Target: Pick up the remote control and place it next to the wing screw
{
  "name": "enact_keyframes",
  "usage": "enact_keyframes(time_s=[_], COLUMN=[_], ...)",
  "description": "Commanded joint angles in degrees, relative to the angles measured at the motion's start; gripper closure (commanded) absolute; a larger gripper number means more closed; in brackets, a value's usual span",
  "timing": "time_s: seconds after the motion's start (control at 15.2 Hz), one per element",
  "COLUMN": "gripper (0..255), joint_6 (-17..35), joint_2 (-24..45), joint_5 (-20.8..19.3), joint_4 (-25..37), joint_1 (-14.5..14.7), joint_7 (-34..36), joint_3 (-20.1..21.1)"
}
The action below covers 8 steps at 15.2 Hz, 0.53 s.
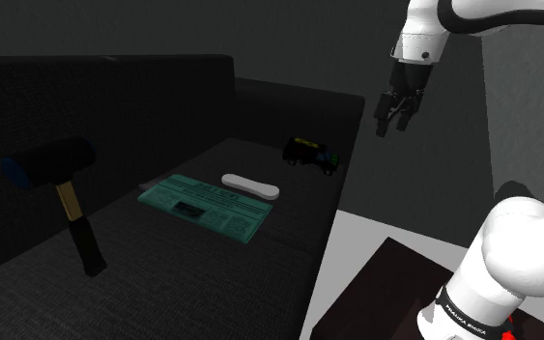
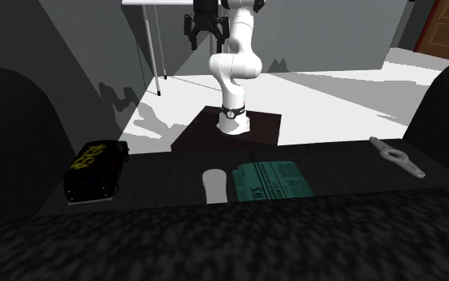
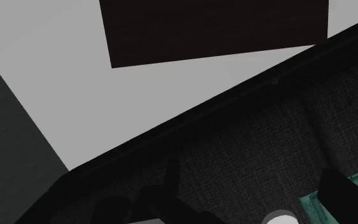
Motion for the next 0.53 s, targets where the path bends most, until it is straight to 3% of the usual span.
enact_keyframes(time_s=[0.0,0.46], gripper=[0,0], joint_6=[0.0,11.5], joint_2=[0.0,12.4], joint_5=[0.0,0.2], joint_4=[0.0,0.9], joint_1=[0.0,2.4], joint_7=[0.0,-3.7], joint_3=[0.0,-0.4])
